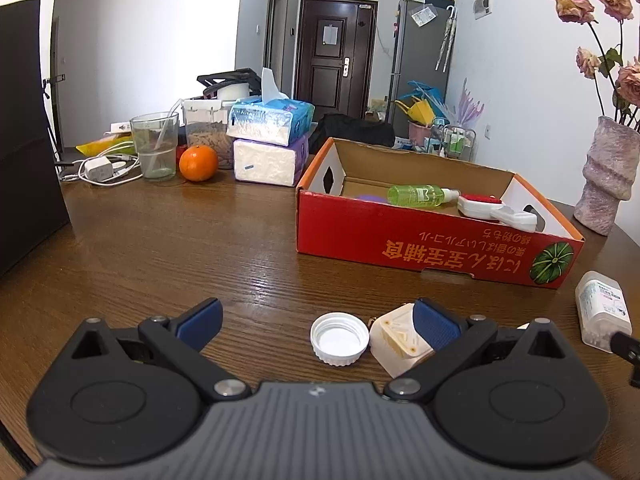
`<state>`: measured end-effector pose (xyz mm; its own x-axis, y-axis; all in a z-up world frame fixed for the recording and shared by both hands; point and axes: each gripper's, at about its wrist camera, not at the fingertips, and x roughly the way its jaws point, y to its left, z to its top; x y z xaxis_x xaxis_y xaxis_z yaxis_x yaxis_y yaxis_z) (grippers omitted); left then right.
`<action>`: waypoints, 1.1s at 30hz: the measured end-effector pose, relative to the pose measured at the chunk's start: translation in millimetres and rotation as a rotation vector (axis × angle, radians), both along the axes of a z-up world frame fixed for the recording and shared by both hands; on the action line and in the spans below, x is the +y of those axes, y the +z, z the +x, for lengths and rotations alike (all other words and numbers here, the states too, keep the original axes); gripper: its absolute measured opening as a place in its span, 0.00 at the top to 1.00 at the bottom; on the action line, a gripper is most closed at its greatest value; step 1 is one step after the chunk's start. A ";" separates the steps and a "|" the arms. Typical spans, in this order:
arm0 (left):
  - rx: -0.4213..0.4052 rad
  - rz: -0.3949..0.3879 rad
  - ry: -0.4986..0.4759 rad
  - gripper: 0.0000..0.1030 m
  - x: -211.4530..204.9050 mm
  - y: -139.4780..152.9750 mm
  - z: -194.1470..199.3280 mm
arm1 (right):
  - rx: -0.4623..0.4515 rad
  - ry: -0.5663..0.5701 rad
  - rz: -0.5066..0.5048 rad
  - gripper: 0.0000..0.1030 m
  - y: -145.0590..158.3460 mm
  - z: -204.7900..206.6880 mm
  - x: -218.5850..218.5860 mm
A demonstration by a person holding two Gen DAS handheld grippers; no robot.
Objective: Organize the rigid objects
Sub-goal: 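Move the right tool to the white cotton-bud container while the left tool approaches the white cap, then close the right tool on the cotton-bud container while the left tool grips the white cap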
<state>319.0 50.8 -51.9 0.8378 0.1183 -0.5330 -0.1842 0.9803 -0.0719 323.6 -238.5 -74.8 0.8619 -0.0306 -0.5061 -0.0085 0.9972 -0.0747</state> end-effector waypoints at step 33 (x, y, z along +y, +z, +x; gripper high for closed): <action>0.203 0.081 -0.055 0.00 10.6 -38.3 32.7 | -0.004 -0.142 0.121 0.38 -7.7 33.0 -17.6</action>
<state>351.8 61.4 -90.3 0.7204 0.1246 -0.6822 -0.1328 0.9903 0.0406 356.6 -256.1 -82.5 0.8551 -0.0914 -0.5103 0.1332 0.9900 0.0458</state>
